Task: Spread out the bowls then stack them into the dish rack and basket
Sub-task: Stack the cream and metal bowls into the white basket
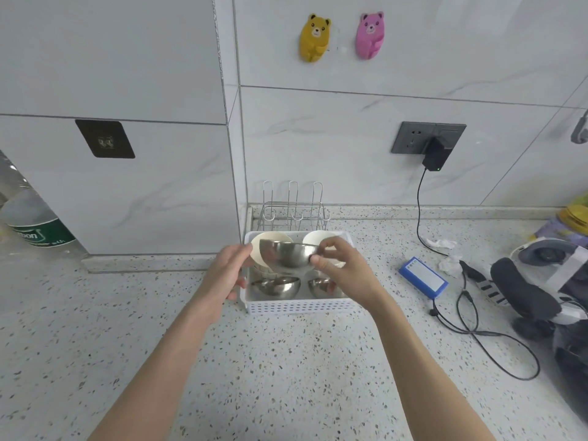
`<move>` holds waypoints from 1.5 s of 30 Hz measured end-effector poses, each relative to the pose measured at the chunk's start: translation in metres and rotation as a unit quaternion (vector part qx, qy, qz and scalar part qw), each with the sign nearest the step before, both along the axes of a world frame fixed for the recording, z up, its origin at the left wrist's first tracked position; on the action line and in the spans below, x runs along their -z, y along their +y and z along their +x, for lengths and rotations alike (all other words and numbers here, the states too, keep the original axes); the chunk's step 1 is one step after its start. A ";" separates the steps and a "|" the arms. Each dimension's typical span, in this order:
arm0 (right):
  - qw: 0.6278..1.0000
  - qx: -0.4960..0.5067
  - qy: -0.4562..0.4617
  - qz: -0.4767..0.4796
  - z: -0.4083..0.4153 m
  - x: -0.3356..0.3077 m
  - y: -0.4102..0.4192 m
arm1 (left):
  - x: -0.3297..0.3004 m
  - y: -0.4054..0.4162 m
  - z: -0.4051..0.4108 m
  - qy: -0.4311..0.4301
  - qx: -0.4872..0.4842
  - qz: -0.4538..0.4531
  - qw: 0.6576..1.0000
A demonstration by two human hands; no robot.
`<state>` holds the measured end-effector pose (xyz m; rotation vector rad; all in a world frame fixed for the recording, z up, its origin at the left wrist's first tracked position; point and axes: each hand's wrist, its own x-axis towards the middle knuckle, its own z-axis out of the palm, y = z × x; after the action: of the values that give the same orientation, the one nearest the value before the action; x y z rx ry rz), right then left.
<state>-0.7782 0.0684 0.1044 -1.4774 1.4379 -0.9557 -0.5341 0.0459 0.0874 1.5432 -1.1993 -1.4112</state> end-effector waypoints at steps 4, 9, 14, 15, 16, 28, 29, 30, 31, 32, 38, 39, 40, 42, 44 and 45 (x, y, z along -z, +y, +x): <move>0.999 -0.005 0.035 0.004 -0.001 -0.017 -0.026 | -0.017 -0.013 0.000 -0.003 0.048 -0.062 0.997; 0.998 -0.019 0.065 0.016 0.000 -0.020 -0.052 | -0.027 -0.031 -0.008 -0.018 0.064 -0.064 0.996; 0.995 -0.024 0.057 0.080 0.005 -0.004 -0.067 | -0.013 -0.036 -0.009 -0.092 0.058 -0.009 0.994; 0.993 -0.026 0.067 0.091 0.007 0.001 -0.069 | -0.008 -0.036 -0.008 -0.106 0.058 -0.005 0.993; 0.992 -0.029 0.077 0.097 0.009 0.007 -0.071 | -0.004 -0.037 -0.008 -0.120 0.060 -0.003 0.991; 0.978 -0.046 0.148 0.141 0.022 0.052 -0.087 | 0.029 -0.045 -0.007 -0.123 0.048 0.099 0.986; 0.977 -0.048 0.159 0.137 0.022 0.054 -0.087 | 0.030 -0.045 -0.007 -0.118 0.049 0.107 0.986; 0.976 -0.052 0.167 0.131 0.022 0.056 -0.087 | 0.030 -0.046 -0.007 -0.117 0.051 0.115 0.985; 0.975 -0.056 0.173 0.124 0.023 0.058 -0.087 | 0.031 -0.046 -0.006 -0.122 0.056 0.122 0.983; 0.975 -0.062 0.176 0.119 0.023 0.060 -0.087 | 0.032 -0.046 -0.005 -0.127 0.060 0.128 0.982; 0.979 -0.064 0.158 0.108 0.022 0.072 -0.089 | 0.043 -0.046 -0.006 -0.122 0.057 0.053 0.989; 0.980 -0.063 0.157 0.106 0.021 0.074 -0.089 | 0.045 -0.046 -0.007 -0.117 0.057 0.037 0.991; 0.980 -0.061 0.156 0.106 0.021 0.075 -0.088 | 0.047 -0.046 -0.006 -0.112 0.057 0.029 0.992; 0.979 -0.061 0.159 0.109 0.020 0.077 -0.087 | 0.053 -0.047 -0.005 -0.118 0.063 0.021 0.991; 0.978 -0.061 0.160 0.118 0.020 0.078 -0.085 | 0.060 -0.048 -0.003 -0.139 0.072 0.015 0.987; 0.977 -0.058 0.159 0.126 0.020 0.079 -0.085 | 0.062 -0.049 -0.002 -0.147 0.075 0.013 0.986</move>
<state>-0.7577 -0.0166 0.0258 -1.5509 1.6108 -0.4569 -0.5365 -0.0028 0.0253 1.7562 -1.5041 -1.3280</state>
